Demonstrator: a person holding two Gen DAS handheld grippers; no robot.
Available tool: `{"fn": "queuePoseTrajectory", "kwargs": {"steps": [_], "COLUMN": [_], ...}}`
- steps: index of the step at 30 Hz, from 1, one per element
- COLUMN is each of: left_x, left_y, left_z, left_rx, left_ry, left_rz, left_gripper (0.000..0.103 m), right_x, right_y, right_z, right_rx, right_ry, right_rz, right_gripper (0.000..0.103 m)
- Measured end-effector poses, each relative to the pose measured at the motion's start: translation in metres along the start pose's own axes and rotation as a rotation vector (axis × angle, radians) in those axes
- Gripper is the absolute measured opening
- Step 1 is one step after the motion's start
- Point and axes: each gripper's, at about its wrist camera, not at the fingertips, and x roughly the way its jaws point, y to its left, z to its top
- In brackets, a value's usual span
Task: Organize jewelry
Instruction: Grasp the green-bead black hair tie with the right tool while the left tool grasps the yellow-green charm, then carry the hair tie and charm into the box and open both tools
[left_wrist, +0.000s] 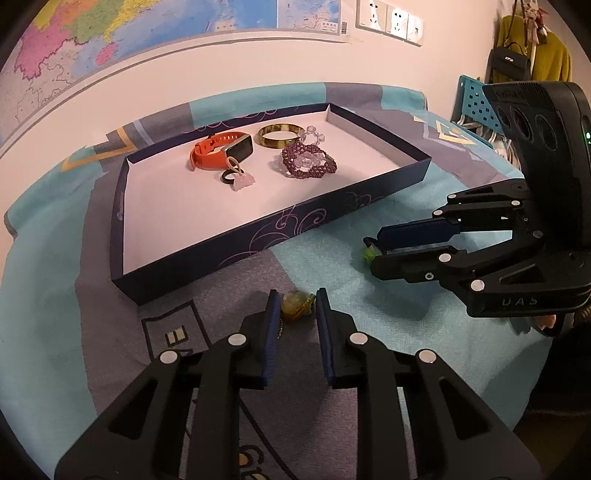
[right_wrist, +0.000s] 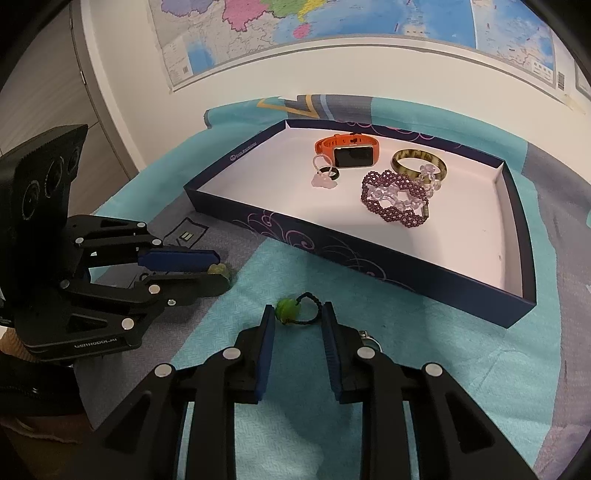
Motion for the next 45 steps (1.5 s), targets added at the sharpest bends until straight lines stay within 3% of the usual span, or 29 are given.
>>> {"fn": "queuePoseTrajectory", "kwargs": {"steps": [20,45], "left_x": [-0.004,-0.027], "left_y": [0.0,-0.004], "left_z": [0.0,0.008], "left_rx": [-0.057,-0.084], "left_ry": [-0.017,-0.094], "left_rz": [-0.005,-0.016], "left_gripper": [0.017,0.017], "right_x": [-0.012,-0.027], "right_y": [-0.008,-0.007], "right_z": [-0.004,-0.005], "right_rx": [0.027,0.031], "right_ry": [-0.033,-0.086], "right_rz": [0.003,-0.014], "right_gripper": [0.023,0.023]}}
